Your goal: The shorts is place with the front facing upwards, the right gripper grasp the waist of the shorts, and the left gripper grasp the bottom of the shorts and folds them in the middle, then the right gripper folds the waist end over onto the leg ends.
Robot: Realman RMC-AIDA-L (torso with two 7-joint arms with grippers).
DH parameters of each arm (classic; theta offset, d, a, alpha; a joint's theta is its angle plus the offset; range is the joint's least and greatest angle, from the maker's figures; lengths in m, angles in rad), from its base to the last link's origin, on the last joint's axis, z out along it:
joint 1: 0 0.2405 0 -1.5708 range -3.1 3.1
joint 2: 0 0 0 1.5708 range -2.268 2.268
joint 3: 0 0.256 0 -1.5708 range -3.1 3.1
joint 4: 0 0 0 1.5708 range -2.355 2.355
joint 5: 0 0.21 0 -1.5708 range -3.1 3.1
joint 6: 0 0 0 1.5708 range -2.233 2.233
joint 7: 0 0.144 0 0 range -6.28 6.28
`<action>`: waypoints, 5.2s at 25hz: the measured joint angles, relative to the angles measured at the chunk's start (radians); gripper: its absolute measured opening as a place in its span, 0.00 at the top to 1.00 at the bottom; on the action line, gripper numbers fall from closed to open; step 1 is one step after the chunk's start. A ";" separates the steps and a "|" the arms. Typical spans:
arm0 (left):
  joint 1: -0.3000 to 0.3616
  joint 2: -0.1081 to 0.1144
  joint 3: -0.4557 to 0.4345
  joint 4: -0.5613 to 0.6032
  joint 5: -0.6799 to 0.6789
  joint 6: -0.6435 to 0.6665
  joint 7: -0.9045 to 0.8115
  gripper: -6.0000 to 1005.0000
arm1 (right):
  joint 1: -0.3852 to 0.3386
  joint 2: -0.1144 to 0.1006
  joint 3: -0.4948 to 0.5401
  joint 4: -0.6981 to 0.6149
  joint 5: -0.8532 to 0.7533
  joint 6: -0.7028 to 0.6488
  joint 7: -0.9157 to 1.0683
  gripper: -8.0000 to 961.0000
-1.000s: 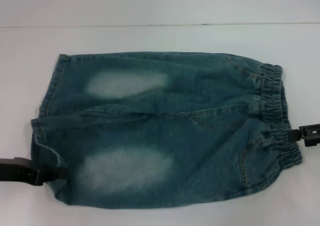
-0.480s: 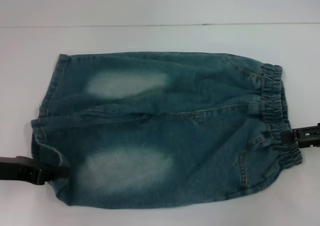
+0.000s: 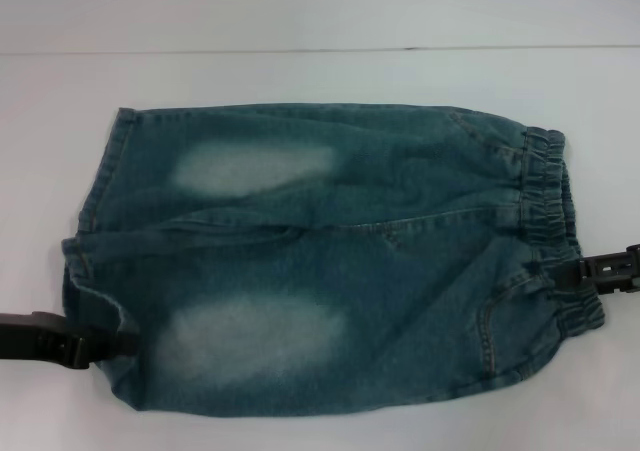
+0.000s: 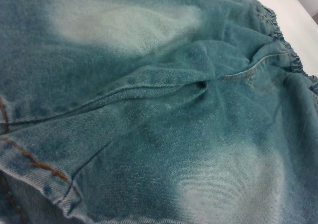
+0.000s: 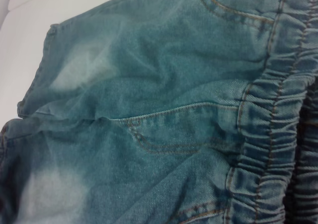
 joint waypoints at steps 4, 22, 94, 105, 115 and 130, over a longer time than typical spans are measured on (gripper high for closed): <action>0.000 0.000 0.000 0.000 0.000 0.000 0.000 0.96 | 0.005 0.008 -0.004 0.000 0.000 0.003 0.000 0.03; -0.002 0.002 0.002 0.000 0.000 0.006 0.000 0.96 | -0.004 0.008 -0.007 -0.010 0.004 -0.028 -0.032 0.19; -0.104 0.042 -0.060 -0.354 -0.574 -0.666 0.302 0.94 | -0.049 0.122 0.260 0.308 0.823 0.495 -0.293 0.87; -0.132 0.006 -0.010 -0.366 -0.576 -0.791 0.371 0.94 | -0.028 0.138 0.250 0.321 0.842 0.613 -0.351 0.79; -0.095 0.001 0.006 -0.243 -0.572 -0.753 0.327 0.62 | -0.112 0.106 0.219 0.266 0.836 0.545 -0.350 0.48; -0.079 -0.005 0.225 -0.203 -0.606 -0.637 0.316 0.20 | -0.231 0.107 0.068 0.118 0.704 0.424 -0.354 0.04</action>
